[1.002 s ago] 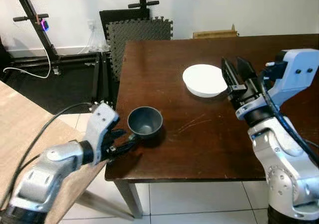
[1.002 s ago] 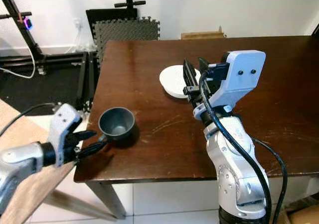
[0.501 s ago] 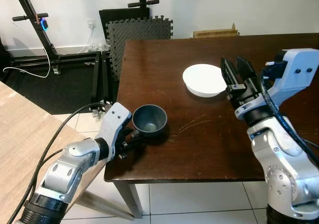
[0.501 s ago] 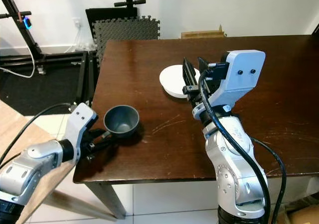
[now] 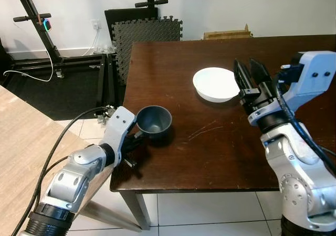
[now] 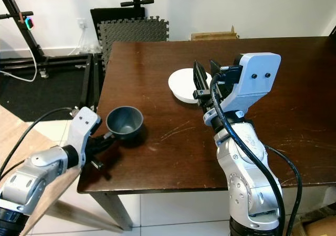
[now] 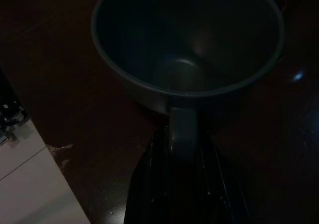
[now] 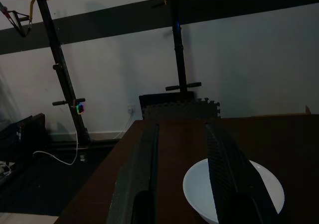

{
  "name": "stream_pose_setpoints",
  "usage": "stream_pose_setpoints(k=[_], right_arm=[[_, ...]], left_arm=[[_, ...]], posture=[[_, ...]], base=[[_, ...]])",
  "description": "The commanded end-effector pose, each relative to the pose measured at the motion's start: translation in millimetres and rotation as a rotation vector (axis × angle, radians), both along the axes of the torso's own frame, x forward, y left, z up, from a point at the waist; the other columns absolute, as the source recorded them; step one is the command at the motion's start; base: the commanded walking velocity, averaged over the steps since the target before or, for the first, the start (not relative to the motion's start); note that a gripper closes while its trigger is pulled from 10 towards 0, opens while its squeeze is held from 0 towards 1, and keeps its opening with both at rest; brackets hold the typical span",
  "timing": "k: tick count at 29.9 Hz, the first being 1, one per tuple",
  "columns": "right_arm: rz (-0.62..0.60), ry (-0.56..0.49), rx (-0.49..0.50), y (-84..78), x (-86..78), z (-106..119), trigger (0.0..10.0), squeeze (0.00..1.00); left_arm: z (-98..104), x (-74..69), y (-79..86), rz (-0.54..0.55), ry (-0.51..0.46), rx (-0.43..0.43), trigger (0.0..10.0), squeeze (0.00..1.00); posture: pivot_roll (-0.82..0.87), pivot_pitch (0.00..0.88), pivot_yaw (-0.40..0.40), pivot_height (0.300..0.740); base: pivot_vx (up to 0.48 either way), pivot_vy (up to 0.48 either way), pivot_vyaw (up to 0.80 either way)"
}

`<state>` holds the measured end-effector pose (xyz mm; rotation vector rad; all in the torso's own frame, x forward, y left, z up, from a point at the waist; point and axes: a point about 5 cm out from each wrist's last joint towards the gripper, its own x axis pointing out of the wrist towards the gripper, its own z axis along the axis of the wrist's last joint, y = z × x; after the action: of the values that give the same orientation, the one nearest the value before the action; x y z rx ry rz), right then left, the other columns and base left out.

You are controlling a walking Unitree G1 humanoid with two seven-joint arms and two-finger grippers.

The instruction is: Setting the table

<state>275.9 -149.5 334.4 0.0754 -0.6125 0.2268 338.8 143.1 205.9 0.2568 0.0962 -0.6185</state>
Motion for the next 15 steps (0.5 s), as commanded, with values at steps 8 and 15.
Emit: stream_pose_setpoints(k=[8, 15], right_arm=[[-0.003, -0.011, 0.007, 0.9, -2.1, -2, 10.0, 0.0], [-0.06, 0.047, 0.059, 2.1, -5.1, -22, 10.0, 0.0]], left_arm=[[47, -2.3, 2.1, -0.059, -0.149, -0.175, 10.0, 0.0], [88, -23.9, 9.1, -0.2, -0.231, -0.266, 10.0, 0.0]], posture=[[0.0, 0.156, 0.108, 0.74], [0.03, 0.091, 0.072, 0.74]], base=[[0.0, 0.0, 0.0], [0.0, 0.0, 0.0]])
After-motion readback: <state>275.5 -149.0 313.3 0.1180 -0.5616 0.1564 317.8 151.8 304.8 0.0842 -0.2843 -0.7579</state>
